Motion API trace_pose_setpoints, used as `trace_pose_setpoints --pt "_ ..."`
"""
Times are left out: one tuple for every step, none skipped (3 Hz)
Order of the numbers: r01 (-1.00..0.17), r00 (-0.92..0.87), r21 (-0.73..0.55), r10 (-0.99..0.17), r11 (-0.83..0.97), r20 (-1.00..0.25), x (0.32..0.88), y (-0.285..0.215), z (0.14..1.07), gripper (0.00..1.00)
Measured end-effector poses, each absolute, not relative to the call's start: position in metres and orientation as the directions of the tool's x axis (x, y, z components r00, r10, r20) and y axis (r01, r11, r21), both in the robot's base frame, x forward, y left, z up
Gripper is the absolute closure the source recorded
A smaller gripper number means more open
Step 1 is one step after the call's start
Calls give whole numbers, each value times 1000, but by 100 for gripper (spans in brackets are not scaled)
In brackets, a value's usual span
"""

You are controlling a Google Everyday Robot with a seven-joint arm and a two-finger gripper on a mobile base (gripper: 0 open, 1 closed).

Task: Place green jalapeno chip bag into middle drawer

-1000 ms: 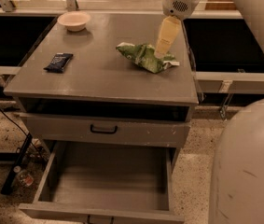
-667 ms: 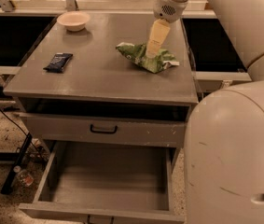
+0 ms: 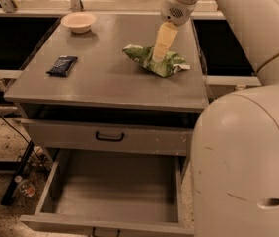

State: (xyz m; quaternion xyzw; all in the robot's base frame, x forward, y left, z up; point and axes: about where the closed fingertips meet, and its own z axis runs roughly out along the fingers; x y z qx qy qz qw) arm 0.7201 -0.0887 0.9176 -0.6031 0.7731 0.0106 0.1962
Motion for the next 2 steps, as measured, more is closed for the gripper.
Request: trace_pose_setpoints --pt "-946 -226 -158 -924 284 -309 731 -87 888 0" --pt "-945 -258 -117 -918 304 -302 748 -87 855 0"
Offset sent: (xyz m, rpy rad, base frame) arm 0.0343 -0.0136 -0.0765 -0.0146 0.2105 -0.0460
